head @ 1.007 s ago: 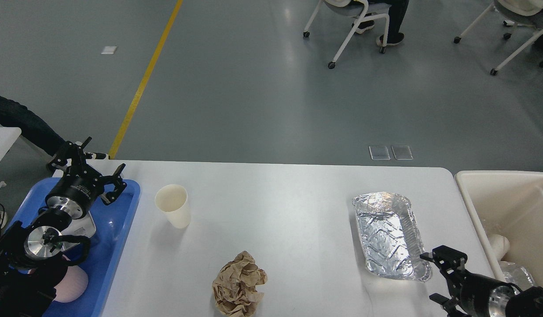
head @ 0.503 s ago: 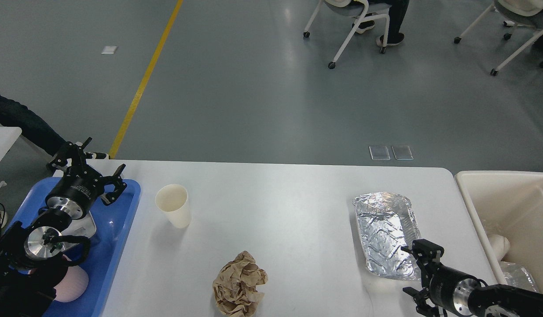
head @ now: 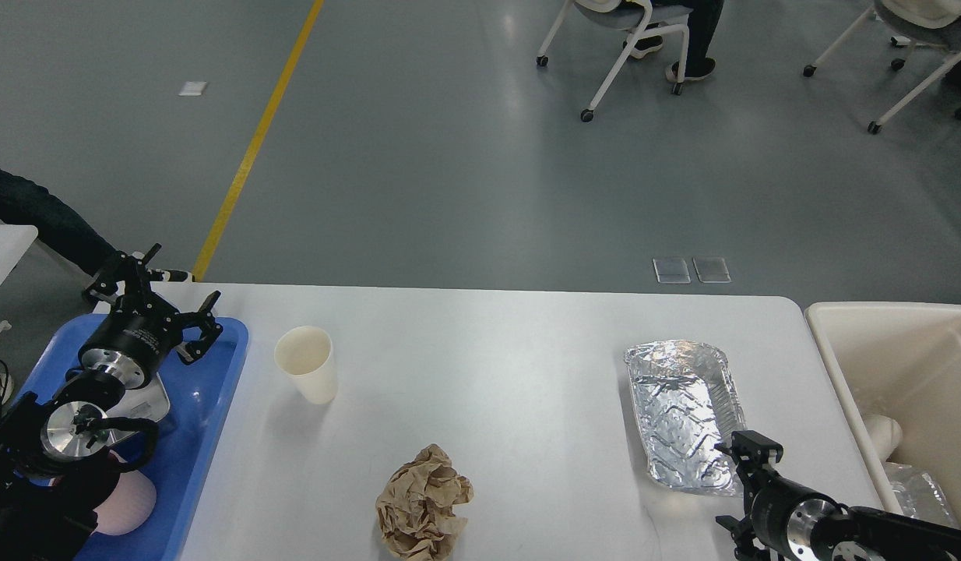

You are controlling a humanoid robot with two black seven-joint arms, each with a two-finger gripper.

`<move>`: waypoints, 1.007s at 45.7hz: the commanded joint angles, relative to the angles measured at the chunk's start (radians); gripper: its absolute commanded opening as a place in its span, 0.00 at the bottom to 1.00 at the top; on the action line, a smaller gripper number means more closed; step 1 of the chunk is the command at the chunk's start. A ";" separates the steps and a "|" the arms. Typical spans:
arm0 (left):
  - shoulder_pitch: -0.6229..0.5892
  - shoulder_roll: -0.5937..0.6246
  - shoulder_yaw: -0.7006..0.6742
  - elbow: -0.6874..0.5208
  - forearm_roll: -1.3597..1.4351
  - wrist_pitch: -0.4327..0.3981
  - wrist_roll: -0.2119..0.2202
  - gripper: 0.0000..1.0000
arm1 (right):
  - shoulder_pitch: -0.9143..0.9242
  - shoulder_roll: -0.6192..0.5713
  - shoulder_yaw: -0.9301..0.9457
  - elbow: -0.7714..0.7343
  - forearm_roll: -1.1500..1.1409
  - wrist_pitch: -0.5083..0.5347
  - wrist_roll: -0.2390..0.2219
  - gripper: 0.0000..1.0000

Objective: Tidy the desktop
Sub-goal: 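Move the right gripper down to the near edge of the foil tray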

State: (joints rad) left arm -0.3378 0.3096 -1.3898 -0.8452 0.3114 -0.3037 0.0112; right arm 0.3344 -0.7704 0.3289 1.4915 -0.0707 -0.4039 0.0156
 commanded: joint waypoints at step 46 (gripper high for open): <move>0.008 0.000 0.000 0.000 0.000 -0.002 0.000 0.97 | 0.069 0.071 -0.111 -0.079 -0.021 -0.088 0.015 0.46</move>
State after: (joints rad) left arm -0.3302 0.3099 -1.3898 -0.8452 0.3114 -0.3047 0.0107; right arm 0.4034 -0.7122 0.2197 1.4266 -0.0936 -0.4711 0.0258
